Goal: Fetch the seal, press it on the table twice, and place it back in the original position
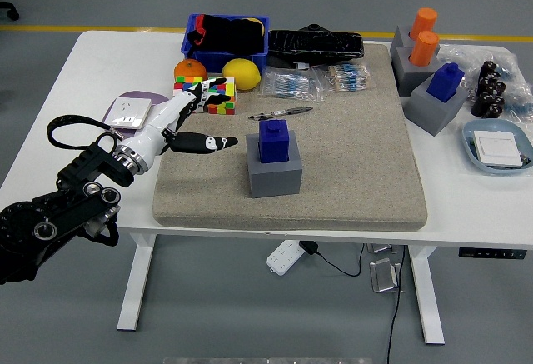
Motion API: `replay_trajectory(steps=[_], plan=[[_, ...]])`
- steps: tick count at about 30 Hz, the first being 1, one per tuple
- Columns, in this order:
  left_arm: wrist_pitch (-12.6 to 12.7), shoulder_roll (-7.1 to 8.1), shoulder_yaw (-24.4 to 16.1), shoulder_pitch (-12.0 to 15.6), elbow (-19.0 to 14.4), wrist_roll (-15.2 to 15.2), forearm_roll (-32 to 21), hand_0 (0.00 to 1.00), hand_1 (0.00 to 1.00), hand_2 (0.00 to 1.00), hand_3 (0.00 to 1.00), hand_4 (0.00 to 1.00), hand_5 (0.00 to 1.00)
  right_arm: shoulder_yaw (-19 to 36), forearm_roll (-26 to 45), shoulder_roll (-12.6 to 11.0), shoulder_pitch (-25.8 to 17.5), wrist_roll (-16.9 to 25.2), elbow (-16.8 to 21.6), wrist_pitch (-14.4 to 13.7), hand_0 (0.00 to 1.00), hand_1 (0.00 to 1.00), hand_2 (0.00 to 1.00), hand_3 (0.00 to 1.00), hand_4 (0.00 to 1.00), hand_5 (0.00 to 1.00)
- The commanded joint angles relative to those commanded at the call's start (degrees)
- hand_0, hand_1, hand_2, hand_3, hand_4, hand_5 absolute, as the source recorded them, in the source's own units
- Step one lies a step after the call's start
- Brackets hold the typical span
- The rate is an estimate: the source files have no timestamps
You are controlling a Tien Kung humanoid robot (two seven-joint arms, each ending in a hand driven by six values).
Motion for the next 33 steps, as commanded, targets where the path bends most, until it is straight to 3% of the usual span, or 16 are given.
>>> replay_trajectory(steps=[7, 14, 15, 20, 33], plan=[[0.8, -1.71, 0.2, 0.2, -0.6, 0.3, 0.3, 0.96, 0.85, 0.812, 0.991, 0.946, 0.076, -0.1, 0.1, 0.1, 0.1, 0.0, 0.1, 0.0, 0.803, 0.71, 0.704, 0.663, 0.765, 0.557], [2.6, -4.65, 0.2, 0.5, 1.3, 0.2, 0.7, 0.96, 0.828, 0.795, 0.99, 0.947, 0.073, -0.1, 0.0, 0.2, 0.0, 0.0, 0.0, 0.0, 0.803, 0.71, 0.704, 0.662, 0.765, 0.556], [3.0, -5.18, 0.4, 0.4, 1.7, 0.1, 0.8, 0.955, 0.787, 0.747, 0.987, 0.937, 0.015, -0.2, 0.1, 0.3, 0.0, 0.0, 0.0, 0.0, 0.802, 0.71, 0.704, 0.662, 0.765, 0.558], [3.9, -7.23, 1.0, 0.1, 3.0, 0.2, 0.8, 0.955, 0.787, 0.747, 0.987, 0.937, 0.015, -0.5, 0.1, 0.4, 0.0, 0.0, 0.0, 0.0, 0.802, 0.71, 0.704, 0.662, 0.765, 0.558], [5.7, -10.83, 1.5, -0.2, 3.5, 1.6, 1.4, 0.943, 0.748, 0.712, 0.991, 0.864, 0.002, -1.2, 0.2, 0.1, 0.2, 0.0, 0.0, 0.0, 0.802, 0.71, 0.703, 0.663, 0.766, 0.557]])
